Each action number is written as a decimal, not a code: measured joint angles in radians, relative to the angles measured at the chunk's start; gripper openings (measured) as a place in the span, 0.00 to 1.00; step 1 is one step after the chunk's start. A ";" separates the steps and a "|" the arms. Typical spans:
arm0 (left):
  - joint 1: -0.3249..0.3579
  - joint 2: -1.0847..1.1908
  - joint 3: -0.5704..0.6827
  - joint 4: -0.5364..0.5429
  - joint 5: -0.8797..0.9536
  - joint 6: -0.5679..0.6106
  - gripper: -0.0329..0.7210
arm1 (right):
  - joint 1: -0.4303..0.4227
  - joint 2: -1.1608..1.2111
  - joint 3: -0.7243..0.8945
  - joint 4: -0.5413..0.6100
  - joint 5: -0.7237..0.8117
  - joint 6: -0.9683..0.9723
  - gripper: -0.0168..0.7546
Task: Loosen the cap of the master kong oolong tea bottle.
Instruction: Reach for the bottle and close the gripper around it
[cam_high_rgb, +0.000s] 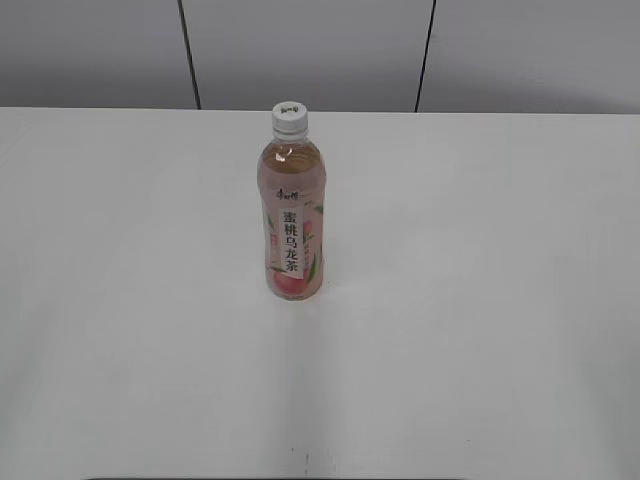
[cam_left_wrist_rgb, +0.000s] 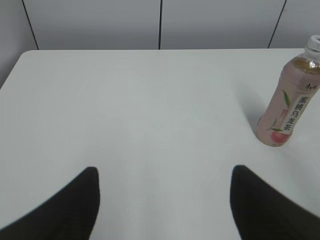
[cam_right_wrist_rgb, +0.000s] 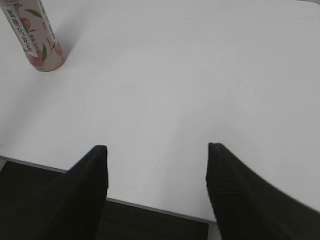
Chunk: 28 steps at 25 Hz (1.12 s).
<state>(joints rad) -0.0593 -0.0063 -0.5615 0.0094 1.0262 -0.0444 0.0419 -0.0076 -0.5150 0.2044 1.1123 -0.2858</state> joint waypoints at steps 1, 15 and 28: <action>0.000 0.000 0.000 -0.001 0.000 0.000 0.70 | 0.000 0.000 0.000 0.000 0.000 0.000 0.63; 0.000 0.221 -0.014 -0.023 -0.464 0.000 0.70 | 0.000 0.000 0.000 -0.001 0.000 0.000 0.63; 0.000 0.770 -0.014 -0.032 -1.046 0.000 0.70 | 0.000 0.000 0.000 -0.001 0.000 0.000 0.63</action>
<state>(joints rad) -0.0593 0.7640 -0.5760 -0.0224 -0.0195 -0.0444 0.0419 -0.0076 -0.5150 0.2036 1.1123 -0.2858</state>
